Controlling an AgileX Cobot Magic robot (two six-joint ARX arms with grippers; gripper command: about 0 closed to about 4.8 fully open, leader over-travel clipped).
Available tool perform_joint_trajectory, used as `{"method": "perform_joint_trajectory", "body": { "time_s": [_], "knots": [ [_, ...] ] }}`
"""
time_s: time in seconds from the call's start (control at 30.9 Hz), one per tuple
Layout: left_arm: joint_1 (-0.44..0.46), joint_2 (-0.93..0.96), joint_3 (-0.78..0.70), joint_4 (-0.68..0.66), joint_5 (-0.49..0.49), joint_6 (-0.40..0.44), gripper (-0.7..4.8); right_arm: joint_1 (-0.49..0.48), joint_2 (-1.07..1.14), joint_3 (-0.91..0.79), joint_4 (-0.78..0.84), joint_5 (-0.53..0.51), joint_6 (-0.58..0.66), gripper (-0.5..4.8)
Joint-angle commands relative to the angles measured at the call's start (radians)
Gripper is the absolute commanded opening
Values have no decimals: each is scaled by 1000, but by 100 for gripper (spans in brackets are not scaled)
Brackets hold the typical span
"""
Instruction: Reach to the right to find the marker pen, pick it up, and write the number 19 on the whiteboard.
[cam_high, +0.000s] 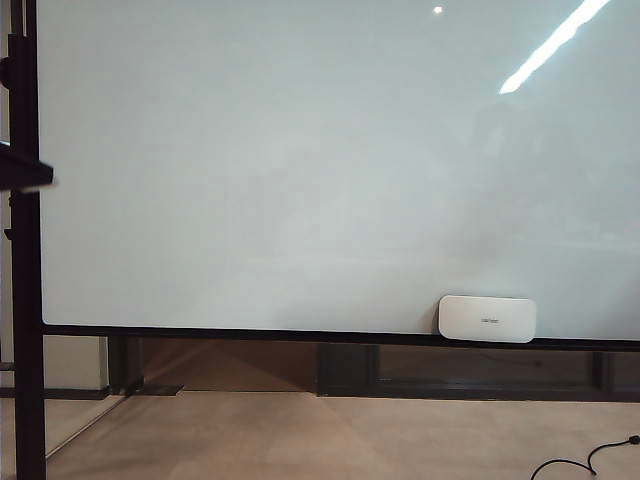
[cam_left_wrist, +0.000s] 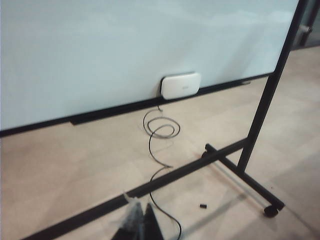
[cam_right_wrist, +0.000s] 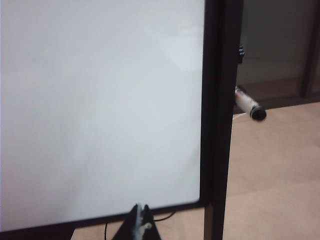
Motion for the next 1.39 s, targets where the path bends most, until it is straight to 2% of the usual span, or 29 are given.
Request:
{"method": "perform_joint_trajectory", "body": {
  "time_s": [0.03, 0.19, 0.55, 0.68, 0.84, 0.97, 1.13, 1.26, 1.39],
  "knots": [
    [0, 47, 2, 14, 0, 8, -5, -19, 53, 106, -77, -98, -29, -4],
    [-1, 140, 2, 57, -29, 8, -5, -46, 157, 253, -135, -153, -55, -4],
    [-1, 373, 2, 240, -71, 0, -5, -68, 384, 498, -152, -119, -82, -4],
    [-1, 468, 4, 292, -94, 0, -5, -67, 444, 568, -154, -84, -81, 54],
    [-1, 549, 5, 394, -93, 8, -5, -67, 443, 585, -154, -64, -29, 54],
    [-1, 569, 8, 428, -93, 8, -5, -68, 457, 632, -159, -60, -81, 77],
    [-1, 569, 11, 426, -93, 8, -5, -67, 506, 733, -181, -94, -100, 68],
    [-1, 569, 11, 427, -93, -4, -5, -67, 558, 830, -265, -113, -101, 3],
    [-1, 569, 11, 426, -94, -8, -5, -67, 591, 885, -279, -146, -100, 3]
  ]
}}
